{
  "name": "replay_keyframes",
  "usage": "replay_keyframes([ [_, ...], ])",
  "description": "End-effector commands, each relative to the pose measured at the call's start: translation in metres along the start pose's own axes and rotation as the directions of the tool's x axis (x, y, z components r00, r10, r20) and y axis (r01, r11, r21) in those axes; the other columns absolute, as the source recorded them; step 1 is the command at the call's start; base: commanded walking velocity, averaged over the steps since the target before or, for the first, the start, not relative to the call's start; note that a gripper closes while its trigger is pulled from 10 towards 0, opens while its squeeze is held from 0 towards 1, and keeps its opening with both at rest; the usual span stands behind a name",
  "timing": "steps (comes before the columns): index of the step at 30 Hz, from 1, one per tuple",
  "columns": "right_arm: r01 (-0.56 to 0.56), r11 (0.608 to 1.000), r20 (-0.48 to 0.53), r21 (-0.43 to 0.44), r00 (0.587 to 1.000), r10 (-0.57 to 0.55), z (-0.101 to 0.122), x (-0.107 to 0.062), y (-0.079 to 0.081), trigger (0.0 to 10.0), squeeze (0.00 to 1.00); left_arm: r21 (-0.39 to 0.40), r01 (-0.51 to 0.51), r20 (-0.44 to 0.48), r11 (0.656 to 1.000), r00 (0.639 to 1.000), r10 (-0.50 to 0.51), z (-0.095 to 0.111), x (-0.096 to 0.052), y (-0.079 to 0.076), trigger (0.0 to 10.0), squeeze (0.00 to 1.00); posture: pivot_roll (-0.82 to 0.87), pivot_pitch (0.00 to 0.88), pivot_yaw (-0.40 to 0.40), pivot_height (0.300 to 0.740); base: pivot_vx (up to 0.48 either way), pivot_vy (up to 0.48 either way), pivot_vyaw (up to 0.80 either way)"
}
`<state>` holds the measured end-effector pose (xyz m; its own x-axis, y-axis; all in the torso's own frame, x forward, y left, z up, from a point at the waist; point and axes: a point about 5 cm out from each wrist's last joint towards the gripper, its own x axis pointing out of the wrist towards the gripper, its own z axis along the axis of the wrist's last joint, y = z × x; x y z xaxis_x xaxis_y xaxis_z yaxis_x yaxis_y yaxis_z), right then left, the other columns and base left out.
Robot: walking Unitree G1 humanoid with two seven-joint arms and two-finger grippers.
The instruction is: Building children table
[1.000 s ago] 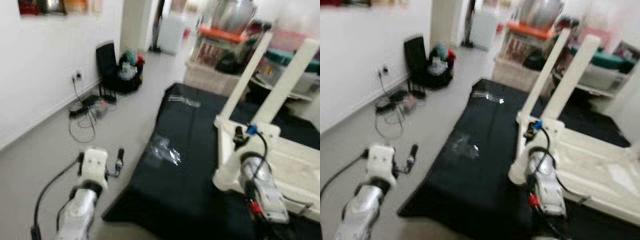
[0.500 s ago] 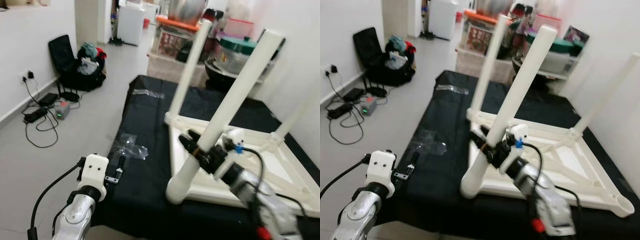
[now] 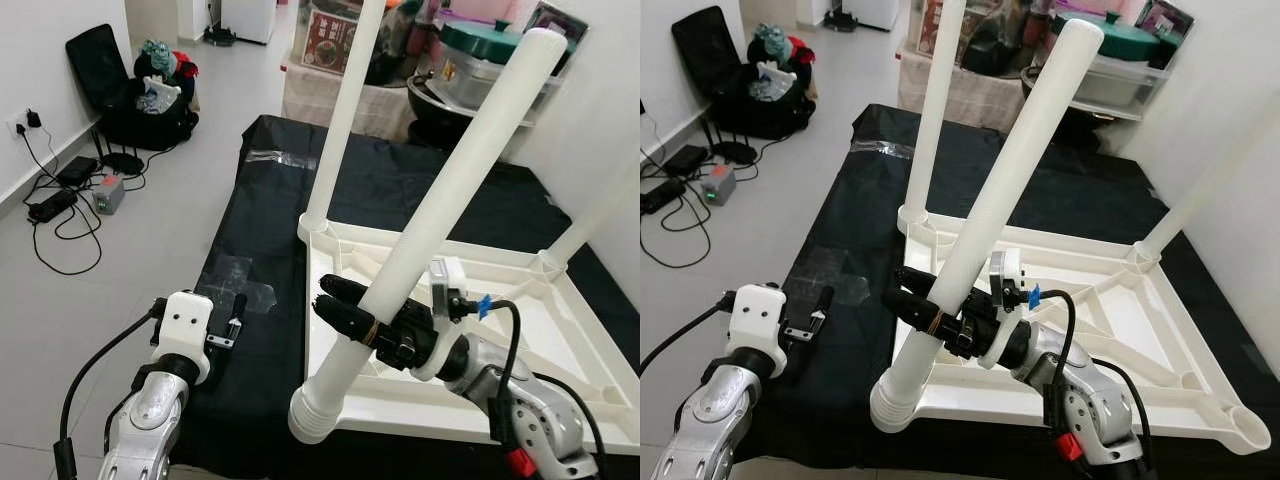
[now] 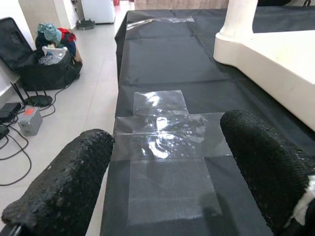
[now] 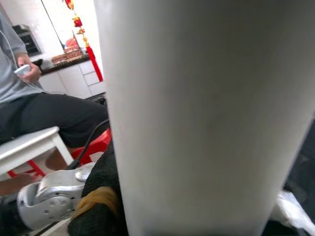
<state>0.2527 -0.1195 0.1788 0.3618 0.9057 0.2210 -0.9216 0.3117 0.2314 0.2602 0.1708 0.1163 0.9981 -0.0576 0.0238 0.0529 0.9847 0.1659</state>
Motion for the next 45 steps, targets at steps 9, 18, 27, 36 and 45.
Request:
replay_keyframes([
  [9, 0.410, 0.883, -0.310, -0.228, 0.829, -0.465, -0.047, -0.016, -0.045, 10.0, 0.00, -0.005, 0.012, -0.016, 1.000, 1.000, -0.012, -0.003, -0.002, -0.003, 10.0, 0.00, 0.14, 0.000, -0.192, 0.740, 0.000, 0.000, 0.00],
  [18, 0.937, 0.206, -0.294, -0.283, 0.120, -0.948, -0.072, -0.088, -0.088, 10.0, 0.00, -0.005, 0.012, -0.018, 1.000, 1.000, -0.012, -0.003, -0.001, -0.004, 10.0, 0.00, 0.14, 0.000, -0.194, 0.740, 0.000, 0.000, 0.00],
  [27, 0.988, -0.068, -0.201, -0.142, -0.096, -0.975, -0.075, -0.108, -0.081, 10.0, 0.00, -0.007, 0.012, -0.019, 1.000, 1.000, -0.012, -0.004, 0.000, -0.004, 10.0, 0.00, 0.13, 0.000, -0.195, 0.740, 0.000, 0.000, 0.00],
  [36, 0.984, -0.136, -0.111, -0.114, -0.149, -0.983, -0.065, -0.103, -0.087, 10.0, 0.00, -0.005, 0.011, -0.019, 1.000, 1.000, -0.011, -0.004, 0.001, -0.003, 10.0, 0.00, 0.13, 0.000, -0.195, 0.740, 0.000, 0.000, 0.00],
  [45, 0.978, -0.160, -0.072, -0.137, -0.171, -0.983, -0.060, -0.100, -0.085, 10.0, 0.00, -0.003, 0.013, -0.019, 1.000, 1.000, -0.013, -0.004, 0.000, -0.003, 10.0, 0.00, 0.13, 0.000, -0.192, 0.740, 0.000, 0.000, 0.00],
])
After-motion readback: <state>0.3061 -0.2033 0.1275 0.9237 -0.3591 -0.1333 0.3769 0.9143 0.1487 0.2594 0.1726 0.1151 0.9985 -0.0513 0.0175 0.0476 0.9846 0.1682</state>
